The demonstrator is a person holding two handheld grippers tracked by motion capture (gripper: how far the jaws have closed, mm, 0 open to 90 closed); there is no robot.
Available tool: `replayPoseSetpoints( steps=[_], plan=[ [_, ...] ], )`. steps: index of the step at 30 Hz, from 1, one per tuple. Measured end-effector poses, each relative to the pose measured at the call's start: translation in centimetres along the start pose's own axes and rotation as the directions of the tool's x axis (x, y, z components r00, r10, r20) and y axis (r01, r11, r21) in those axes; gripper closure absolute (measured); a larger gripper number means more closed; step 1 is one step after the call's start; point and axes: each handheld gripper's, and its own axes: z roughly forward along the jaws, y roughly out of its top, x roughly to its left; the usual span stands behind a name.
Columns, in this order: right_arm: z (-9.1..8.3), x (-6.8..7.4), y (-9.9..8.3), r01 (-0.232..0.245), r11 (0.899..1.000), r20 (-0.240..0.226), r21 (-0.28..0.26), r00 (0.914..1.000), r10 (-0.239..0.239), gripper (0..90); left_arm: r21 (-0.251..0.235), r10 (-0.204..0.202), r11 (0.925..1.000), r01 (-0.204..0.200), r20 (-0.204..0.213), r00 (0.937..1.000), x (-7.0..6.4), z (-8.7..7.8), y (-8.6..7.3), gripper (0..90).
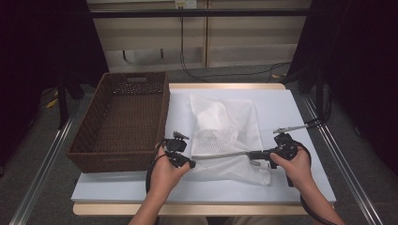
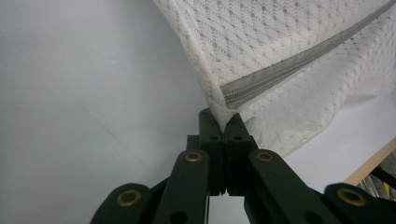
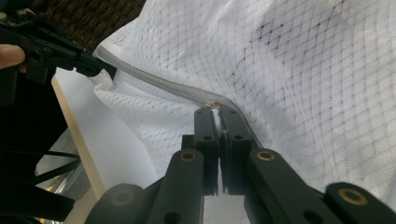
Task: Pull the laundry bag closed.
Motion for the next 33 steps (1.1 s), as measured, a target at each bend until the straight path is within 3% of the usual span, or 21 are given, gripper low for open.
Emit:
replayPoseSetpoints(
  steps=[20, 21, 25, 33],
  plan=[
    [-0.8, -0.5, -0.2, -0.003, 1.000, 0.039, -0.007, 0.9992, 0.003, 86.8, 0.002, 0.006, 1.0000, -0.006, -0.002, 1.0000, -0.1, 0.1, 0.0, 89.1],
    [-1.1, -0.7, -0.2, -0.013, 1.000, 0.011, -0.020, 0.9998, 0.014, 86.8, -0.003, 0.002, 1.0000, -0.002, 0.000, 1.0000, -0.1, 0.1, 0.0, 89.1],
    [-0.9, -0.4, -0.1, 0.006, 1.000, 0.028, -0.003, 0.9996, -0.006, 86.8, 0.004, 0.002, 1.0000, -0.002, -0.013, 0.9999, 0.0, 0.1, 0.0, 89.1],
    [-1.0, -0.6, -0.1, -0.002, 1.000, 0.014, -0.009, 0.9999, 0.002, 86.8, 0.002, 0.005, 1.0000, -0.005, -0.008, 1.0000, 0.1, 0.1, -0.1, 89.1]
  ],
)
